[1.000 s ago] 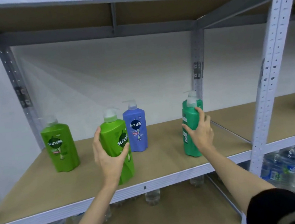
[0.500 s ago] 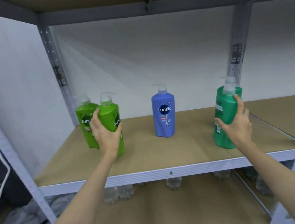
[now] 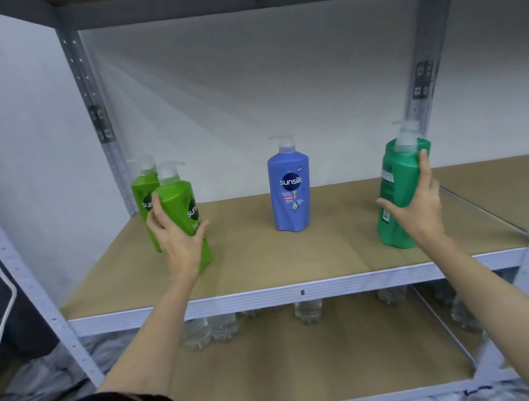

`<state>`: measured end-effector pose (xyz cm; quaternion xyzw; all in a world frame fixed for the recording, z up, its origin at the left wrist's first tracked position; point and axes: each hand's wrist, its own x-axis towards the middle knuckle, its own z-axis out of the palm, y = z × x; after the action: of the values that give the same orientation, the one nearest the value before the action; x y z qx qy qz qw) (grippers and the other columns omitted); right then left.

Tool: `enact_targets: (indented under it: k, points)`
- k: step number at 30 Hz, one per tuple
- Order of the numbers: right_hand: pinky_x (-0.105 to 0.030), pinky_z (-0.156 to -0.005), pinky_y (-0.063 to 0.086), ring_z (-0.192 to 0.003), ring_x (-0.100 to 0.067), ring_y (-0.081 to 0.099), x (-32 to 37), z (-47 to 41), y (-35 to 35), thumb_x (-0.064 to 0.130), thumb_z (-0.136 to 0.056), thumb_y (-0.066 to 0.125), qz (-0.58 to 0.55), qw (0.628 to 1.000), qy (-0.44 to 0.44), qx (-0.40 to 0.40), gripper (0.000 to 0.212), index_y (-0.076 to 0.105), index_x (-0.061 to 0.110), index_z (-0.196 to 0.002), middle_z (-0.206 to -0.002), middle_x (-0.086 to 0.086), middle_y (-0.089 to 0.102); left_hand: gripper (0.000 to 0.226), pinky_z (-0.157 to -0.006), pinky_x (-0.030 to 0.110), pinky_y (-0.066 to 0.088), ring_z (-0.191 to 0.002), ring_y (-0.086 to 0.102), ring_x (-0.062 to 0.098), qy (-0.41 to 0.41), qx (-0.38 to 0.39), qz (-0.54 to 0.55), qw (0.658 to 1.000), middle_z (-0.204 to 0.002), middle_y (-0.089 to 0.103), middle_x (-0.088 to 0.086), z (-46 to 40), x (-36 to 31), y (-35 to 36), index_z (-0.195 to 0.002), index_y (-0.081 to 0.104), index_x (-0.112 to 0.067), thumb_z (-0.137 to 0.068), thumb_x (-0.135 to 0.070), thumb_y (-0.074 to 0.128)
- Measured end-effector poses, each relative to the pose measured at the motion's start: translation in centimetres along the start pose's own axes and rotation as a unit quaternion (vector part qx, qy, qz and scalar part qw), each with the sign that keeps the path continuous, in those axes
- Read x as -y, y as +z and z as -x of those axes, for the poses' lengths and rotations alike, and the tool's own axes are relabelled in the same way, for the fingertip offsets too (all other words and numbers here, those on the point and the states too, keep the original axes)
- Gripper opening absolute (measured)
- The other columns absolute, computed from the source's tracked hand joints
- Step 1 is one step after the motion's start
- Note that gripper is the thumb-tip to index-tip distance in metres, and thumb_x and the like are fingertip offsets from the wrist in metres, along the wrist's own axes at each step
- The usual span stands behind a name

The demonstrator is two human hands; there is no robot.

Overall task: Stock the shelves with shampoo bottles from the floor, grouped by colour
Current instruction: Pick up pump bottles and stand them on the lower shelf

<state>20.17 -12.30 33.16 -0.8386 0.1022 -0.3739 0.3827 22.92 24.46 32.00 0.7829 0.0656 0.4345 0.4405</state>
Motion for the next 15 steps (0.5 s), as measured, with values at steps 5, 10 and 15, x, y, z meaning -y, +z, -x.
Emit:
enact_targets:
  k: [5, 10, 15]
  points:
    - [-0.049, -0.112, 0.024, -0.136, -0.041, 0.024, -1.9, 3.1, -0.4, 0.017, -0.07, 0.078, 0.041, 0.998, -0.053, -0.019, 0.102, 0.012, 0.017, -0.148, -0.147, -0.027, 0.022, 0.089, -0.112, 0.042, 0.017, -0.132, 0.026, 0.038, 0.058, -0.043, -0.011, 0.997, -0.143, 0.026, 0.025, 4.7, -1.2, 0.8, -0.141, 0.025, -0.003, -0.07, -0.013, 0.076]
    - [-0.037, -0.095, 0.043, -0.113, -0.035, 0.051, -5.8, 10.1, -0.7, 0.0, -0.076, 0.068, 0.048, 0.979, -0.194, -0.041, 0.045, 0.055, 0.004, -0.118, -0.124, -0.021, 0.05, 0.035, -0.095, 0.015, 0.034, -0.101, 0.052, 0.018, 0.17, 0.112, 0.073, 0.976, -0.105, 0.06, 0.014, 13.9, -2.0, 2.8, -0.114, 0.053, 0.0, -0.083, -0.014, 0.058]
    - [-0.032, -0.081, 0.05, -0.082, -0.021, 0.058, -13.9, 18.8, -1.6, 0.006, -0.077, 0.07, 0.095, 0.941, -0.027, 0.324, 0.036, 0.061, 0.012, -0.112, -0.103, -0.01, 0.063, 0.029, -0.097, 0.033, 0.039, -0.11, 0.048, 0.017, 0.159, 0.205, 0.02, 0.966, -0.11, 0.06, 0.01, 23.4, 2.4, 3.6, -0.106, 0.059, -0.007, -0.085, -0.024, 0.049]
